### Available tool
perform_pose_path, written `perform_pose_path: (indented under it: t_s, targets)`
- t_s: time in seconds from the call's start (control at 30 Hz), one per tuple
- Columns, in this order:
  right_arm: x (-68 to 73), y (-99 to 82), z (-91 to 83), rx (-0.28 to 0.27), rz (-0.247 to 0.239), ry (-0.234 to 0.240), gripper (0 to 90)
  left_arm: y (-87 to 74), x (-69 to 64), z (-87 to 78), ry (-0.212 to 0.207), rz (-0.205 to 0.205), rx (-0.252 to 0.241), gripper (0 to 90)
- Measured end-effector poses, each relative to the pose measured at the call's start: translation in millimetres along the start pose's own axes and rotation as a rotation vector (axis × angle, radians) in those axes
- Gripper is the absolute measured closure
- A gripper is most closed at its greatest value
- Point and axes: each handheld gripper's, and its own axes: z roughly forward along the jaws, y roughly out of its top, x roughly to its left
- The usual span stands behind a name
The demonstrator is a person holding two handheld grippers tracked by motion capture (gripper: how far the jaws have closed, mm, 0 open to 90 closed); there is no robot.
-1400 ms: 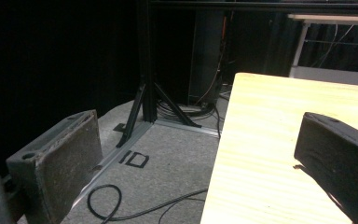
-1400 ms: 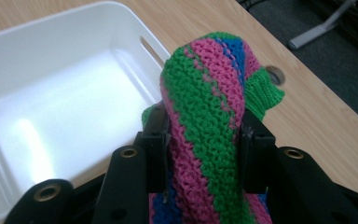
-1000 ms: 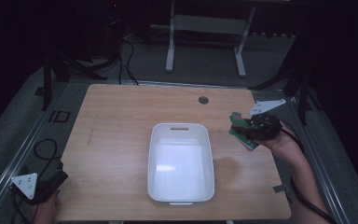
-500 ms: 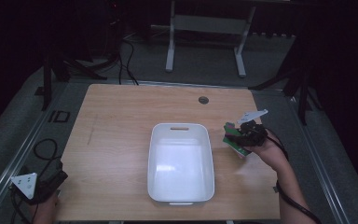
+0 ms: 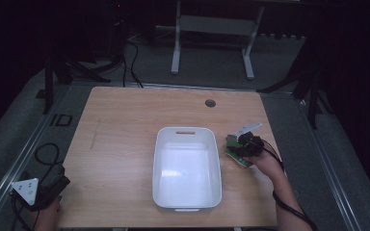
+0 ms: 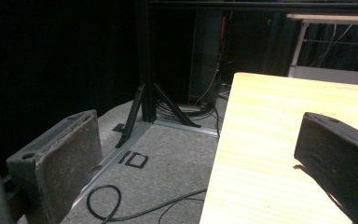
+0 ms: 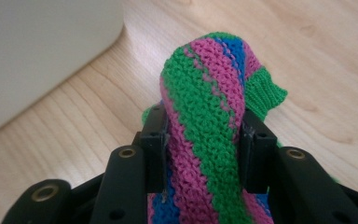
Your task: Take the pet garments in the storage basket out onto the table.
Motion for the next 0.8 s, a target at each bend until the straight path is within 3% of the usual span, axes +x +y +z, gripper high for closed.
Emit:
perform_pose_path:
  t_s: [0.23,0.43,0.63,0.8]
  targets:
    - [5.7,-1.4,13.5,0.009,-0.011,0.010,57.9,-0.1,-0.3,-0.3,0.000,0.004,-0.003,1.2]
    - [7.9,8.0,6.8,0.034,-0.033,0.024,40.1,-0.1,-0.1,-0.1,0.000,0.003,-0.002,1.2]
    - [8.3,17.0,-12.2,-0.036,-0.022,0.015,24.9,-0.2,0.1,-0.4,0.000,0.001,-0.004,1.2]
    - [5.7,13.2,-33.2,-0.123,0.019,0.043,13.7,-0.1,0.4,0.0,-0.004,-0.001,-0.002,1.2]
